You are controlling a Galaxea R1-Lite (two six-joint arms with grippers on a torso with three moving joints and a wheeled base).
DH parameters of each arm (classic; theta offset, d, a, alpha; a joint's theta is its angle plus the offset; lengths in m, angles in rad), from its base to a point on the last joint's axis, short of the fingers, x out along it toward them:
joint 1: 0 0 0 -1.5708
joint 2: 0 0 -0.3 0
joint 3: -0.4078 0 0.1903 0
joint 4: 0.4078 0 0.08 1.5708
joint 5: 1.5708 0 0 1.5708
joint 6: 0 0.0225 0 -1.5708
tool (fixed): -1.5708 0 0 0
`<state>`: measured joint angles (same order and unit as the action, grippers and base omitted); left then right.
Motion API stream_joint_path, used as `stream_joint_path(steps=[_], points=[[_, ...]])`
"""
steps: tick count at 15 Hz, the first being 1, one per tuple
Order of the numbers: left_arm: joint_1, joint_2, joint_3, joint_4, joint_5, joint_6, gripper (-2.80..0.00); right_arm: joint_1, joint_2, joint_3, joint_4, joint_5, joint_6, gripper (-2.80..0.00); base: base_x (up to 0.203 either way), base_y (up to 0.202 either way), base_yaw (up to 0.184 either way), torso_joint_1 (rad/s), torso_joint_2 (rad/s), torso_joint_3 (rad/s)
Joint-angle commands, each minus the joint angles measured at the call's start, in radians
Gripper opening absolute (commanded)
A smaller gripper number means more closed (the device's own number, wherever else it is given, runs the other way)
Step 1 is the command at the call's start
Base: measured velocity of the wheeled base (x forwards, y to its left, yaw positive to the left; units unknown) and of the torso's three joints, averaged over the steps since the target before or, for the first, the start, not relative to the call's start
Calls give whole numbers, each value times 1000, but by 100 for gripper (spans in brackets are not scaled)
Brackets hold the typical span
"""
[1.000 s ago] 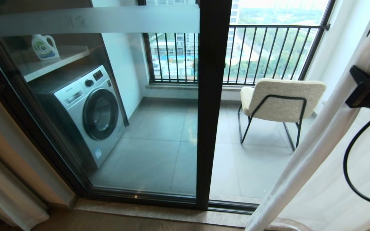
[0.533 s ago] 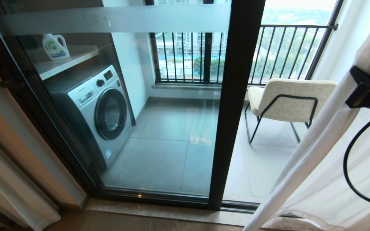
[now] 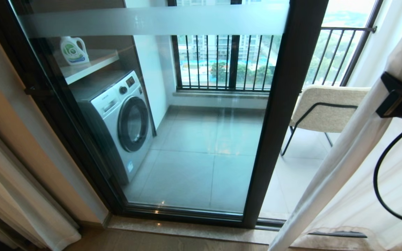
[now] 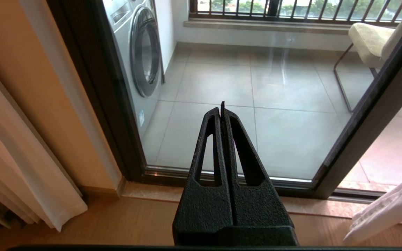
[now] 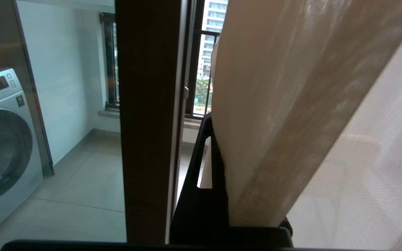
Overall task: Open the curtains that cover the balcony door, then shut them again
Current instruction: Close the inner curtains on both sides
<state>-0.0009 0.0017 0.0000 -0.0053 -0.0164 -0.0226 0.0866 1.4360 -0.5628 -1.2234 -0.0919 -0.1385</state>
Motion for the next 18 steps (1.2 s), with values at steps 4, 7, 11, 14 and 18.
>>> stream_joint_path(steps=[4,7,11,14,18], points=[[1,0,0,-1,0,0,-280,1,-2,1,-7,0,-1,-280,0,186,2,2,4,5],[-1,0,0,-1,0,0,-280,1,-3,6,-7,0,-1,-280,0,174,1,2,3,1],[-1,0,0,-1,0,0,-280,1,-6,7,-7,-2,-1,-280,0,24,0,1,1,1],[0,0,0,-2,0,0,-280,1,-8,10,-9,-2,-1,-280,0,0,0,0,0,0],[-1,0,0,-2,0,0,-280,1,-2,23,-33,-2,-1,-280,0,0,0,0,0,0]])
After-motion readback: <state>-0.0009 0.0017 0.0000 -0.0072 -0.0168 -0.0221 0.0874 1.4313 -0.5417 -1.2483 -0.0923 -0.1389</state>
